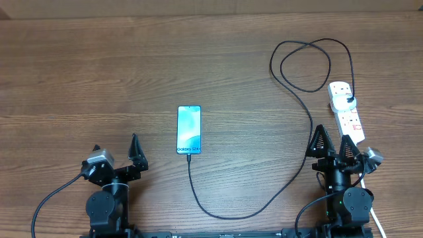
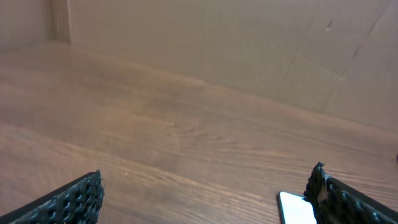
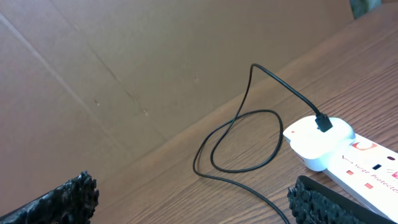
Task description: Plug charger to phone and switch on socket
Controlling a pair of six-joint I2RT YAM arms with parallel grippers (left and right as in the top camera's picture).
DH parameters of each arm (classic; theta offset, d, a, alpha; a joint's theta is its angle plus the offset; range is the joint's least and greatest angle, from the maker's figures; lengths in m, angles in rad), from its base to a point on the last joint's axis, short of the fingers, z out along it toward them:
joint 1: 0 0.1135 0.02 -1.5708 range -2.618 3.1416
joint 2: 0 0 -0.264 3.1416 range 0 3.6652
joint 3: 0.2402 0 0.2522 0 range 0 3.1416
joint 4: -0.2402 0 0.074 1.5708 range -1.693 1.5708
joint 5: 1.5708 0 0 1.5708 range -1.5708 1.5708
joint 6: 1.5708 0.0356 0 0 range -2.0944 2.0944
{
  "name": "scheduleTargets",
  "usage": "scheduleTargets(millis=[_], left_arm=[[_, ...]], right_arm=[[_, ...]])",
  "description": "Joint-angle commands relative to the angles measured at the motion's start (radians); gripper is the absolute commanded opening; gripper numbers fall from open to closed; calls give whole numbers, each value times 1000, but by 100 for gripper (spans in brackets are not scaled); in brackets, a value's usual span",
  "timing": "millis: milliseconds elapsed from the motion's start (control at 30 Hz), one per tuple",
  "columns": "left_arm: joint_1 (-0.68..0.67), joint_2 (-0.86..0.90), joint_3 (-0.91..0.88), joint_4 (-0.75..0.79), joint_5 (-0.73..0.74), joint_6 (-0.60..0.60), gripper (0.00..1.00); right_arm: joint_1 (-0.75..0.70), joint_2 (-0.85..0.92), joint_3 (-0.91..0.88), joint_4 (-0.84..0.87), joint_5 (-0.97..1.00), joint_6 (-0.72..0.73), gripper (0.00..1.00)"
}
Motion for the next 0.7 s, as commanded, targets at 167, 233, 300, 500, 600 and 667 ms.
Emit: scheduleTargets(millis=[167, 233, 300, 500, 600, 667], left_arm=[[-9, -10, -36, 66, 22, 143, 100], [-10, -10, -38, 68, 26, 143, 100], [-10, -10, -38, 65, 43, 162, 100], [-10, -10, -37, 63, 64, 194, 100], [-14, -10, -37, 63, 65, 198, 100], [-14, -10, -37, 63, 66, 199, 99]], right_arm=[[6, -11, -11, 6, 6, -8, 100], [6, -11, -11, 6, 6, -8, 100], [6, -11, -11, 6, 6, -8, 100], [6, -11, -11, 6, 6, -8, 100], [6, -11, -11, 6, 6, -8, 100], [6, -11, -11, 6, 6, -8, 100]])
